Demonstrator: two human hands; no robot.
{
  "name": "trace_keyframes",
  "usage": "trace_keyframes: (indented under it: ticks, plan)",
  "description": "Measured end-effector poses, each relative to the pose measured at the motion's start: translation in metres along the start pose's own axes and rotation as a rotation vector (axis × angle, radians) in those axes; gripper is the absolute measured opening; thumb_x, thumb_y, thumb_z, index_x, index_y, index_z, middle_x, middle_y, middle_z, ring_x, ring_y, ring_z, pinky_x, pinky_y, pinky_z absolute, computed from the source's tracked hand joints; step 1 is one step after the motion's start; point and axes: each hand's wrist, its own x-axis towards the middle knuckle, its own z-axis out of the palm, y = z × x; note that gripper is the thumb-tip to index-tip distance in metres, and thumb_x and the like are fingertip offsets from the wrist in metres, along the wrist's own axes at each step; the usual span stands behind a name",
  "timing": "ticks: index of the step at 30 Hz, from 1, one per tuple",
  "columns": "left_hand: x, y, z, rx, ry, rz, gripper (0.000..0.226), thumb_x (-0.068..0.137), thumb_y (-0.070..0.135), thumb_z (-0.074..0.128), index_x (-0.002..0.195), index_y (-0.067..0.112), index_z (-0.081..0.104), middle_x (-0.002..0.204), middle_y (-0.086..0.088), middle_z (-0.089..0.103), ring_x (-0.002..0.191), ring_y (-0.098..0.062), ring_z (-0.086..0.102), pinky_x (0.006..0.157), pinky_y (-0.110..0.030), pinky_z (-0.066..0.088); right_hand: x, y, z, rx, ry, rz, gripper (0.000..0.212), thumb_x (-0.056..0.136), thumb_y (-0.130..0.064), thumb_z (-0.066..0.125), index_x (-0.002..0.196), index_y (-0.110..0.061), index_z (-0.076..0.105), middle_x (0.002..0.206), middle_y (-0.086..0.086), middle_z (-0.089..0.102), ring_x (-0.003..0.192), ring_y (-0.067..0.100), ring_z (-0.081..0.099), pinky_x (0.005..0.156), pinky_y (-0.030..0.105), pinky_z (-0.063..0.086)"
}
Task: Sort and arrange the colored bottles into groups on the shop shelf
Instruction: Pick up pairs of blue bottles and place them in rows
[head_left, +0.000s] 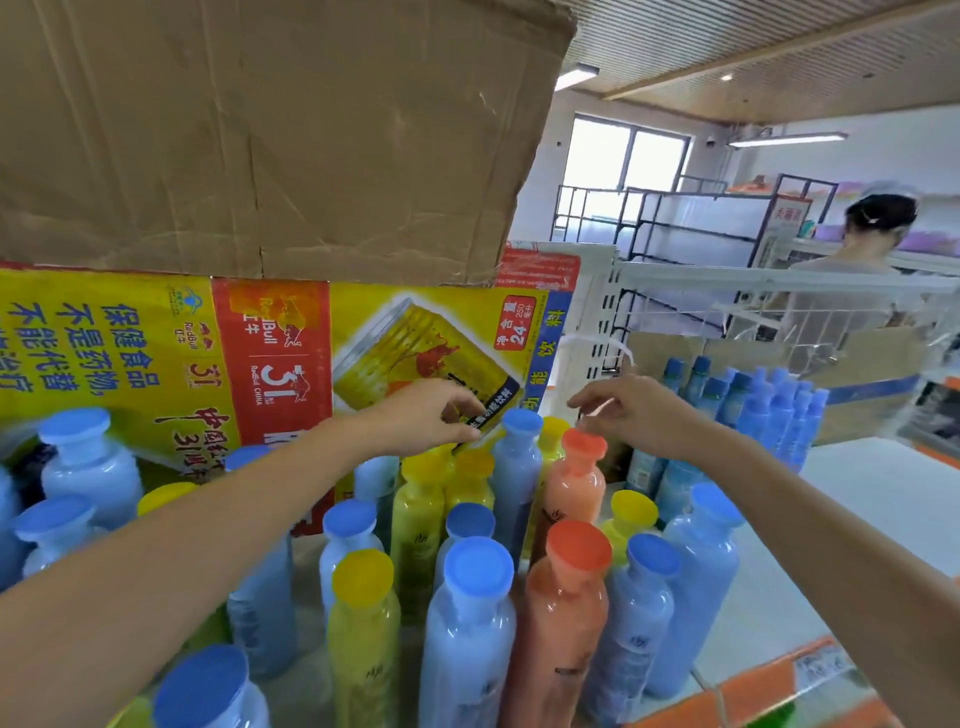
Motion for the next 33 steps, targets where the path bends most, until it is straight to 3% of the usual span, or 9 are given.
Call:
trace_keyframes:
  ticks: [5, 10, 18, 21, 26, 31, 33]
  plan:
    - [0.028, 0.021, 0.018, 0.075, -0.033, 0.030, 0.051, 0.087, 0.028, 0.060, 0.133, 0.015, 0.043, 0.131, -0.004, 0.045, 0.118, -0.019, 0.046, 0.092, -0.023, 0.035, -0.007, 0.005, 0.010, -0.061, -0.067, 0.007, 0.037, 0.081, -0.032, 0.069, 0.116, -0.022, 0.061, 0.111, 0.001, 0.063, 0.089, 0.018, 0.062, 0.087, 0.031, 0.047]
    - [0.047, 0.025, 0.036, 0.091, -0.078, -0.004, 0.061, 0.083, 0.025, 0.066, 0.136, 0.011, 0.039, 0.136, -0.008, 0.045, 0.123, -0.024, 0.044, 0.102, -0.032, 0.036, -0.003, 0.005, 0.015, -0.149, -0.114, -0.047, 0.049, 0.077, -0.035, 0.071, 0.122, -0.020, 0.058, 0.118, 0.001, 0.061, 0.100, 0.015, 0.054, 0.090, 0.029, 0.042]
    - [0.055, 0.030, 0.043, 0.099, 0.021, 0.022, 0.051, 0.083, 0.031, 0.065, 0.126, 0.009, 0.050, 0.128, -0.009, 0.052, 0.117, -0.021, 0.047, 0.087, -0.020, 0.032, 0.003, 0.011, 0.026, -0.216, -0.082, -0.084, 0.050, 0.078, -0.037, 0.069, 0.123, -0.021, 0.055, 0.118, 0.005, 0.060, 0.109, 0.024, 0.052, 0.083, 0.029, 0.038]
    - [0.055, 0.033, 0.042, 0.144, 0.021, 0.025, 0.053, 0.083, 0.030, 0.066, 0.128, 0.008, 0.049, 0.131, -0.009, 0.051, 0.121, -0.022, 0.046, 0.093, -0.023, 0.033, 0.002, 0.010, 0.025, -0.194, -0.048, -0.071, 0.050, 0.076, -0.033, 0.072, 0.120, -0.019, 0.054, 0.115, 0.006, 0.059, 0.105, 0.025, 0.053, 0.076, 0.028, 0.037]
    - [0.048, 0.042, 0.045, 0.185, 0.012, 0.030, 0.054, 0.085, 0.029, 0.063, 0.131, 0.008, 0.045, 0.135, -0.009, 0.047, 0.125, -0.022, 0.042, 0.100, -0.027, 0.032, -0.003, 0.008, 0.019, -0.144, -0.019, -0.076, 0.045, 0.071, -0.029, 0.076, 0.113, -0.018, 0.062, 0.112, 0.005, 0.062, 0.101, 0.021, 0.056, 0.080, 0.028, 0.042]
    - [0.039, 0.048, 0.044, 0.193, 0.083, 0.077, 0.049, 0.088, 0.027, 0.059, 0.132, 0.010, 0.046, 0.131, -0.008, 0.048, 0.122, -0.022, 0.043, 0.099, -0.026, 0.031, -0.009, 0.012, 0.008, -0.045, 0.076, -0.050, 0.038, 0.071, -0.021, 0.075, 0.108, -0.019, 0.068, 0.104, 0.002, 0.067, 0.082, 0.014, 0.055, 0.072, 0.024, 0.042]
    - [0.038, 0.052, 0.038, 0.167, 0.132, 0.098, 0.046, 0.088, 0.024, 0.059, 0.130, 0.009, 0.047, 0.131, -0.008, 0.049, 0.122, -0.021, 0.044, 0.099, -0.025, 0.031, -0.011, 0.013, 0.000, 0.016, 0.127, -0.052, 0.036, 0.070, -0.021, 0.075, 0.106, -0.020, 0.069, 0.100, -0.001, 0.067, 0.082, 0.012, 0.055, 0.075, 0.024, 0.043]
